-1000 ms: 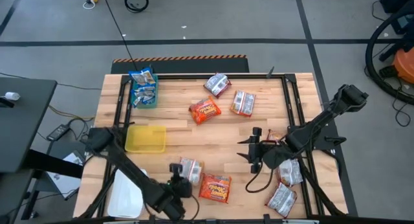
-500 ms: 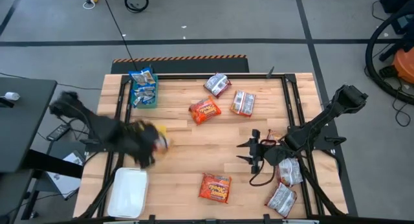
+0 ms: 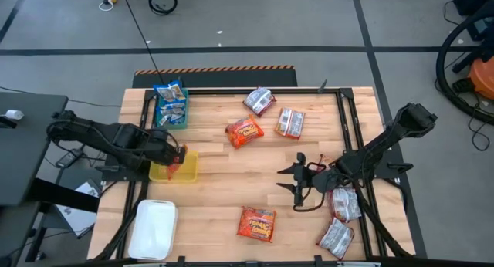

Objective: Sort Maruchan noodles
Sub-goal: Put the orange noodle pack into the yellow bin

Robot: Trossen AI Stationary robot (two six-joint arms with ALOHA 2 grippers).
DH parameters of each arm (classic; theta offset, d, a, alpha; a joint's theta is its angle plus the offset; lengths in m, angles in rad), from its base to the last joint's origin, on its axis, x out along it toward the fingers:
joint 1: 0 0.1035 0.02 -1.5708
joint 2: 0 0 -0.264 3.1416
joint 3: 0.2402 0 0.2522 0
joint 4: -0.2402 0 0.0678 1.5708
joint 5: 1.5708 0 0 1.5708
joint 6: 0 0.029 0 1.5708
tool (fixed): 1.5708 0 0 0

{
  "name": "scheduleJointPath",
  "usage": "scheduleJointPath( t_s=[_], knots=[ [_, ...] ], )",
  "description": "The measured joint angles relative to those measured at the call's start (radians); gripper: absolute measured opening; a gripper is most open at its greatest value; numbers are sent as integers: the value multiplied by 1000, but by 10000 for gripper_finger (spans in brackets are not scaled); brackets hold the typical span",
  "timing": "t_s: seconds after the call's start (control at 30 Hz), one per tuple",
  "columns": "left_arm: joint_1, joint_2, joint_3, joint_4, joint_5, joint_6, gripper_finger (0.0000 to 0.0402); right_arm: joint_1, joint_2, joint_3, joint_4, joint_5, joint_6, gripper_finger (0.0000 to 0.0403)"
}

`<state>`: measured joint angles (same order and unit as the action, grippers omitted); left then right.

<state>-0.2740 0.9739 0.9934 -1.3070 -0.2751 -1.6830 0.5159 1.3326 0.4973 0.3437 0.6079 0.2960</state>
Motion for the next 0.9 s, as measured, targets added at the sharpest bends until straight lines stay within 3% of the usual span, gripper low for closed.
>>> scheduleJointPath(
  t_s=[0.3,0.53,0.63,0.9],
  knots=[
    [9,-7,-131,87,-145,-165,5,-19,46,0,6,-33,-2,199],
    [9,0,-207,337,-319,-191,5,-56,119,0,84,-36,21,199],
    [9,18,-254,421,-346,-196,5,-95,178,0,159,-42,5,199],
    [1,63,-314,557,-482,-243,5,-164,310,82,196,-181,-37,199]
  ],
)
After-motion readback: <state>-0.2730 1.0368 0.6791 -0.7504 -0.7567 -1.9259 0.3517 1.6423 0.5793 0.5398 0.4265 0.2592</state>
